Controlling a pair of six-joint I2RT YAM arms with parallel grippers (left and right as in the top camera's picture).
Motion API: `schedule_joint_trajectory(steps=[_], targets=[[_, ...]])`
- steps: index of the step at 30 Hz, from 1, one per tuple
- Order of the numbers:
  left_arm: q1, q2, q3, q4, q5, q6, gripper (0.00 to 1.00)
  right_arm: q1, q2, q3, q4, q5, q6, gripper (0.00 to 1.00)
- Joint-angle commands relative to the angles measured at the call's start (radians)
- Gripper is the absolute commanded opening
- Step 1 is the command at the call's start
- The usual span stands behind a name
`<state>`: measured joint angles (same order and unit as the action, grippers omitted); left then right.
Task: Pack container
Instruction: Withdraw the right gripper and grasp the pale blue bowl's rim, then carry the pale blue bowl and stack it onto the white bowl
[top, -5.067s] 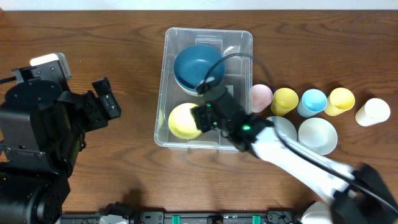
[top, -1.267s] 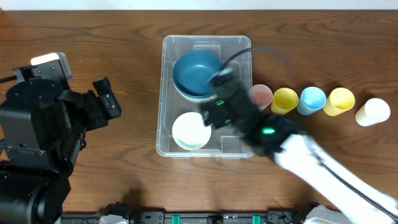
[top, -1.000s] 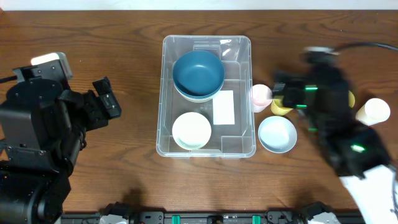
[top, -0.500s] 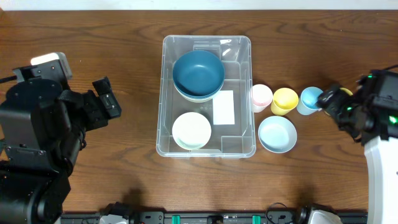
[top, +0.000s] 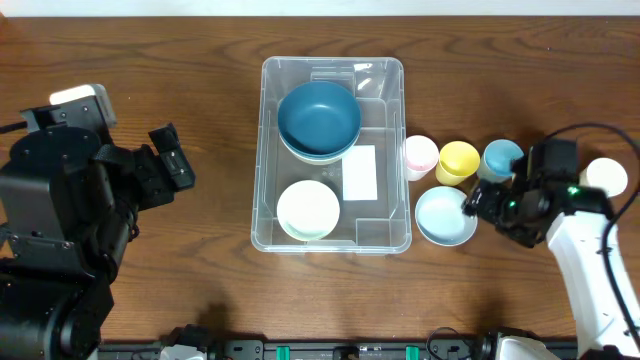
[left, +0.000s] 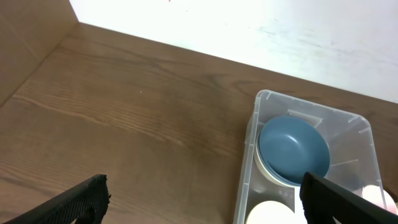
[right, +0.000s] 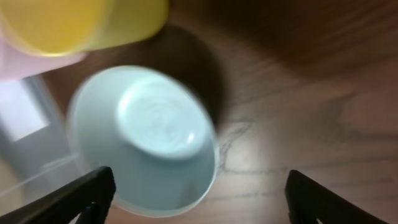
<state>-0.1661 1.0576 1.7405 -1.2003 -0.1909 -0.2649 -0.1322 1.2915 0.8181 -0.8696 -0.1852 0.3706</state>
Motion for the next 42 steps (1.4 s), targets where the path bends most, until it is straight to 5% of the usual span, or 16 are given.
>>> schedule_joint_trajectory(steps=[1,9,12,16,23,30,35,42], targets=[[0.003,0.0,-0.002,0.0,-0.012,0.002,0.98,0.006,0.003,-0.103,0.083,0.027,0.054,0.86],[0.003,0.0,-0.002,0.0,-0.013,0.002,0.98,0.009,0.003,-0.268,0.261,0.046,0.057,0.7],[0.003,0.0,-0.002,0.0,-0.012,0.002,0.98,0.009,0.002,-0.27,0.257,0.05,0.059,0.35],[0.003,0.0,-0.002,0.0,-0.012,0.002,0.98,0.01,-0.032,-0.267,0.247,0.046,0.059,0.03],[0.003,0.0,-0.002,0.0,-0.012,0.002,0.98,0.083,-0.206,-0.175,0.09,0.046,0.059,0.01],[0.003,0.0,-0.002,0.0,-0.012,0.002,0.98,0.311,-0.343,0.179,-0.111,0.059,0.06,0.01],[0.003,0.0,-0.002,0.0,-0.012,0.002,0.98,0.492,-0.284,0.391,-0.068,0.058,0.06,0.01],[0.003,0.0,-0.002,0.0,-0.012,0.002,0.98,0.696,-0.023,0.418,0.071,0.058,0.105,0.01]])
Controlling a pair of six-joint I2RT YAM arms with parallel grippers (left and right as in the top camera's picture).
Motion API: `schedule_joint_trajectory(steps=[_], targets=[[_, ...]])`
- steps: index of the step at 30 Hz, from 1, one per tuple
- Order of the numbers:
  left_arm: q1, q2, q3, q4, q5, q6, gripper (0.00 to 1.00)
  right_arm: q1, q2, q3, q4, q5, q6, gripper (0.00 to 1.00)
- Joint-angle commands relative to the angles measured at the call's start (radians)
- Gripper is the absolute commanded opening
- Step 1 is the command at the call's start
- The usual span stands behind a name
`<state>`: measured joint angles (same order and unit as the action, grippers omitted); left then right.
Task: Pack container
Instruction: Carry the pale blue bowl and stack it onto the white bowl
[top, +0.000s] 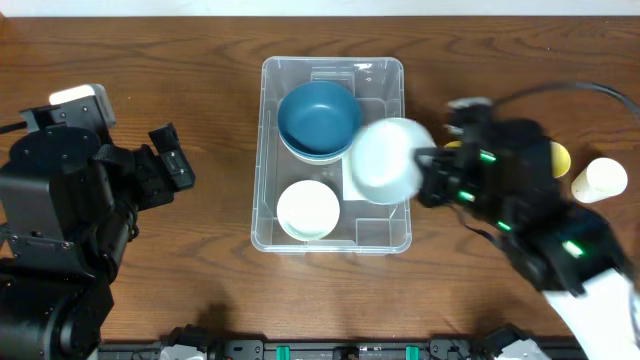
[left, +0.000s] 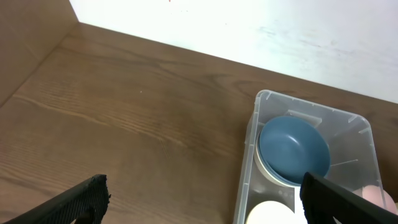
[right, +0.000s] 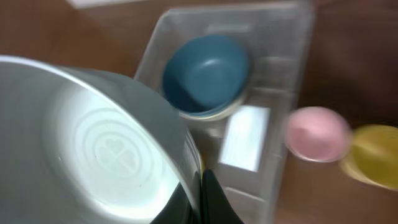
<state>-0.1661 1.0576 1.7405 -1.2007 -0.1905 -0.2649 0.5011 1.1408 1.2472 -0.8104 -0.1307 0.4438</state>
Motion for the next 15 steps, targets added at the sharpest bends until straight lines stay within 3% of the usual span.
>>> schedule_joint_trajectory(steps=[1,10,11,13,15], targets=[[0.003,0.0,-0.002,0.0,-0.013,0.002,0.98,0.089,0.185,-0.011,0.033,0.003,0.035,0.01],[0.003,0.0,-0.002,0.0,-0.013,0.002,0.98,0.194,0.545,-0.011,0.18,0.003,0.05,0.01],[0.003,0.0,-0.002,0.0,-0.013,0.002,0.98,0.194,0.558,-0.011,0.18,0.0,0.062,0.09],[0.003,0.0,-0.002,0.0,-0.013,0.002,0.98,0.193,0.563,-0.011,0.182,-0.026,0.064,0.4],[0.003,0.0,-0.002,0.0,-0.013,0.002,0.98,0.193,0.548,-0.006,0.187,-0.06,0.055,0.56]])
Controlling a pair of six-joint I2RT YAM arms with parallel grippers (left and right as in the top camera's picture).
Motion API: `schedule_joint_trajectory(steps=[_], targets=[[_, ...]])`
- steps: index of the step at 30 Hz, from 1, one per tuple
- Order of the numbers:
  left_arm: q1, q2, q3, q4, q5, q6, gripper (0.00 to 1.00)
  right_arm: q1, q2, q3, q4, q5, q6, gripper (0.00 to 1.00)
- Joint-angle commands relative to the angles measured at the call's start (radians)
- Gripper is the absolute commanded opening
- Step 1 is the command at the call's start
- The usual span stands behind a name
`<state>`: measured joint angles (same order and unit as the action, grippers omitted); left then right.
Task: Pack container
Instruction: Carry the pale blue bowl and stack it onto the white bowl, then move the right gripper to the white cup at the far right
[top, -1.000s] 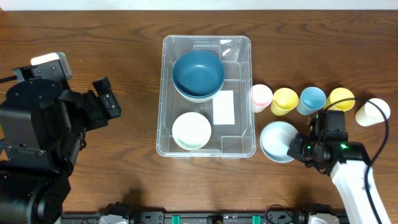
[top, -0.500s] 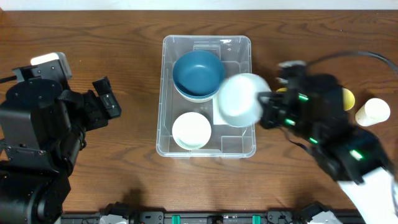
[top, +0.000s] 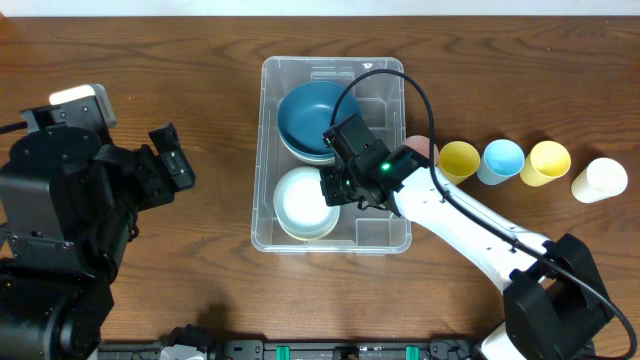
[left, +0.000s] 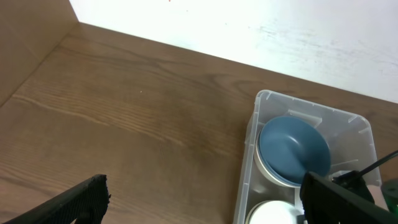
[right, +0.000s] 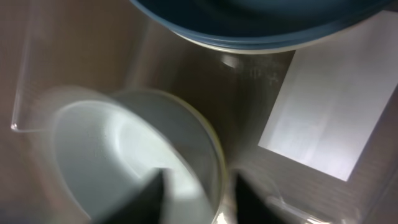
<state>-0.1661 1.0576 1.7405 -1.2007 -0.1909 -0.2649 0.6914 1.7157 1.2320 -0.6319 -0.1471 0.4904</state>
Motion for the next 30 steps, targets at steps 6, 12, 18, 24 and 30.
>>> schedule_joint_trajectory(steps=[6,12,18,24,30], targets=[[0.003,0.0,-0.002,0.0,-0.012,0.002,0.98,-0.032,-0.202,0.037,-0.028,0.095,-0.035,0.73],[0.003,0.0,-0.002,0.0,-0.012,0.002,0.98,-0.228,-0.455,0.038,-0.098,0.274,-0.026,0.86],[0.003,0.0,-0.002,0.0,-0.012,0.002,0.98,-0.646,-0.59,0.038,-0.208,0.3,0.011,0.86],[0.003,0.0,-0.002,0.0,-0.012,0.002,0.98,-1.064,-0.526,0.028,-0.224,0.24,0.018,0.9],[0.003,0.0,-0.002,0.0,-0.012,0.002,0.98,-1.279,-0.363,0.028,-0.201,0.164,0.018,0.91]])
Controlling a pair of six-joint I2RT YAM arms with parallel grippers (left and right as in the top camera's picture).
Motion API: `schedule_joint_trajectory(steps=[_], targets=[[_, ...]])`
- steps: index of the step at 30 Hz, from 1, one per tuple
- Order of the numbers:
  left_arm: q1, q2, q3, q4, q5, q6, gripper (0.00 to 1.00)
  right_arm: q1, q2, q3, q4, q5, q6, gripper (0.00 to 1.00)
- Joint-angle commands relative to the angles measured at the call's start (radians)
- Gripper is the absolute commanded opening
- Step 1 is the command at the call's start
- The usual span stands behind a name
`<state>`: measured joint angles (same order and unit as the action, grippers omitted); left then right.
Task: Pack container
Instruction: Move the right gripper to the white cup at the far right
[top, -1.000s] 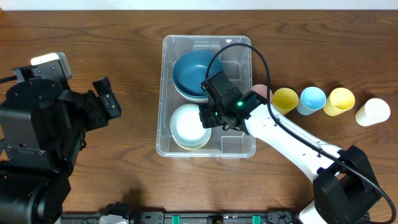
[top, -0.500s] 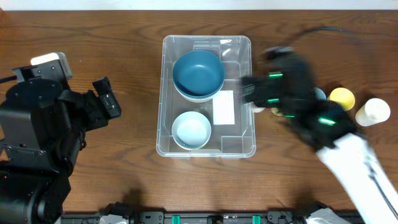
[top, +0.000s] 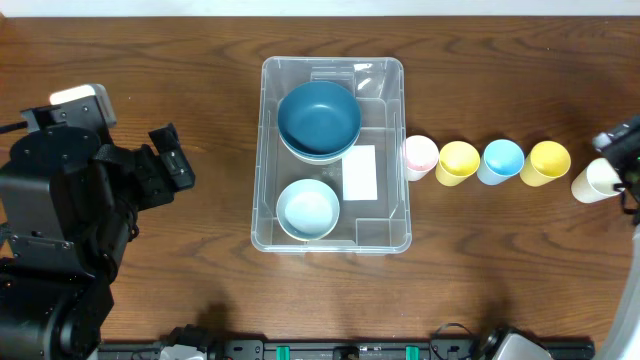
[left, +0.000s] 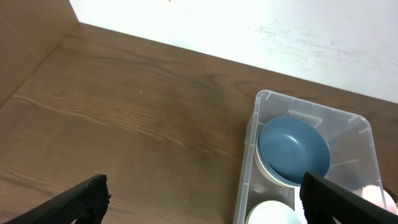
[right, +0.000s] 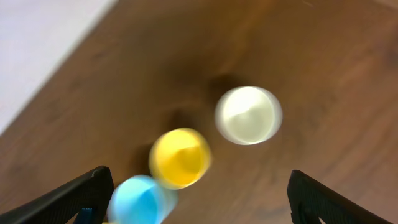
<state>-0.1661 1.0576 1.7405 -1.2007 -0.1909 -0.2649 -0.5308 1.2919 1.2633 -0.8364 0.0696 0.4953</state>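
Observation:
The clear plastic container (top: 334, 240) stands mid-table. At its far end sits a dark blue bowl (top: 318, 115) on a stack; at its near end a pale blue bowl (top: 308, 208) lies nested in a cream bowl. Five cups line up to its right: pink (top: 420, 153), yellow (top: 458, 160), blue (top: 502, 158), a second yellow (top: 548, 160) and white (top: 597, 180). My right gripper (right: 199, 205) hangs open and empty above the white cup (right: 249, 115) and the yellow cup (right: 180, 157). At the far left my left gripper (left: 205, 208) is open and empty, looking toward the container (left: 261, 99).
A white label (top: 360, 172) lies on the container's floor beside the bowls. The left arm's bulk (top: 60, 200) fills the table's left side. The right arm (top: 625, 150) shows only at the right edge. A white wall (left: 249, 25) borders the far side.
My right gripper was low in the container at the cream bowl. Now it is open at the far right over the cups, and the pale blue bowl lies nested in the cream bowl.
My right gripper stood open at the pale blue bowl on the table right of the container. Then it carried that bowl over the container, then lowered it onto the cream bowl. Now the bowl rests there and the arm is at the right edge. The left arm stayed put.

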Motion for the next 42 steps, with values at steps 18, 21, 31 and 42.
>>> schedule_joint_trajectory(steps=[18,21,31,42], targets=[[0.003,0.0,-0.002,0.0,-0.012,0.002,0.98,-0.275,0.403,-0.003,0.001,-0.168,0.019,0.87],[0.003,0.0,-0.002,0.0,-0.012,0.002,0.98,-0.3,0.407,-0.012,0.008,-0.168,0.012,0.87],[0.003,0.0,-0.002,0.0,-0.012,0.002,0.98,-0.241,0.452,-0.087,0.151,-0.183,0.004,0.87],[0.003,0.0,-0.002,0.0,-0.012,0.002,0.98,-0.244,0.523,-0.087,0.117,-0.092,0.001,0.22]])
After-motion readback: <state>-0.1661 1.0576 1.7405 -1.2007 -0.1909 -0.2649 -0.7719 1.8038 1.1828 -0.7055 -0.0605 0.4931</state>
